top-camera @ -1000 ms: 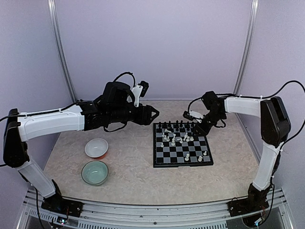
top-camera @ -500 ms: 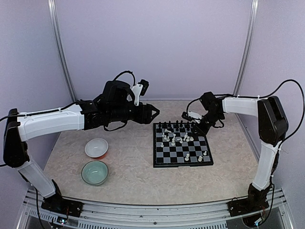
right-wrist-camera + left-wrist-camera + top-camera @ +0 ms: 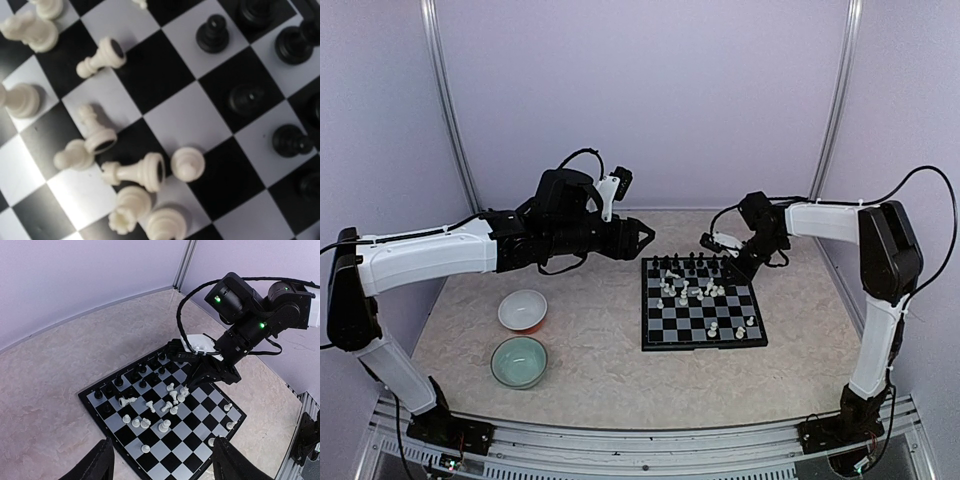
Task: Set up the chess pieces on the board
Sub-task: Pick up the bishop from the chessboard.
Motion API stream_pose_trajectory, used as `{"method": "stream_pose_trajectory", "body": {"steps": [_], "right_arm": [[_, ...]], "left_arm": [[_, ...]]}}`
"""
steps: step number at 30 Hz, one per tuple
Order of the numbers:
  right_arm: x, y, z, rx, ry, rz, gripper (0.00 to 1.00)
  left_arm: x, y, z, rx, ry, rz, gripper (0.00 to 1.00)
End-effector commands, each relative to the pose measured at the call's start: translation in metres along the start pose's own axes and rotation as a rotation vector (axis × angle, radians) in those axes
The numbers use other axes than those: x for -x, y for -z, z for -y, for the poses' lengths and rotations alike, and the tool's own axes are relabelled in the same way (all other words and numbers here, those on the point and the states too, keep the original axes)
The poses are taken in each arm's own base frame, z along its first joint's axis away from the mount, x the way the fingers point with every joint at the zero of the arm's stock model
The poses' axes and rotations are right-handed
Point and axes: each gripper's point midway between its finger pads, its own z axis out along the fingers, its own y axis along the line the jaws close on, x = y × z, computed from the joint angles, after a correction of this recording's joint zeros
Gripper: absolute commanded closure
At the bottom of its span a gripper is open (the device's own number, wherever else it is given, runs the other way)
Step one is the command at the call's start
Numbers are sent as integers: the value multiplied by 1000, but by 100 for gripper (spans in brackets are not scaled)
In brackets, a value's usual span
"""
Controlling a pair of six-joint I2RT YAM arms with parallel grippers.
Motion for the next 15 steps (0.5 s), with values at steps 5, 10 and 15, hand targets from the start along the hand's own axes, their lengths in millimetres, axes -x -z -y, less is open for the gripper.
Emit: {"method": "stream_pose_trajectory", "body": {"steps": [5, 10, 15], "right_arm": [[-3, 5, -4, -12, 9, -12, 100], [-6, 27, -9, -57, 29, 0, 100], [-18, 36, -18, -62, 30, -9, 100]], "left_arm": [[6, 0, 6, -14, -21, 4, 33], [7, 0, 8, -17, -21, 5, 33], [5, -1, 9, -19, -23, 1, 33]]}}
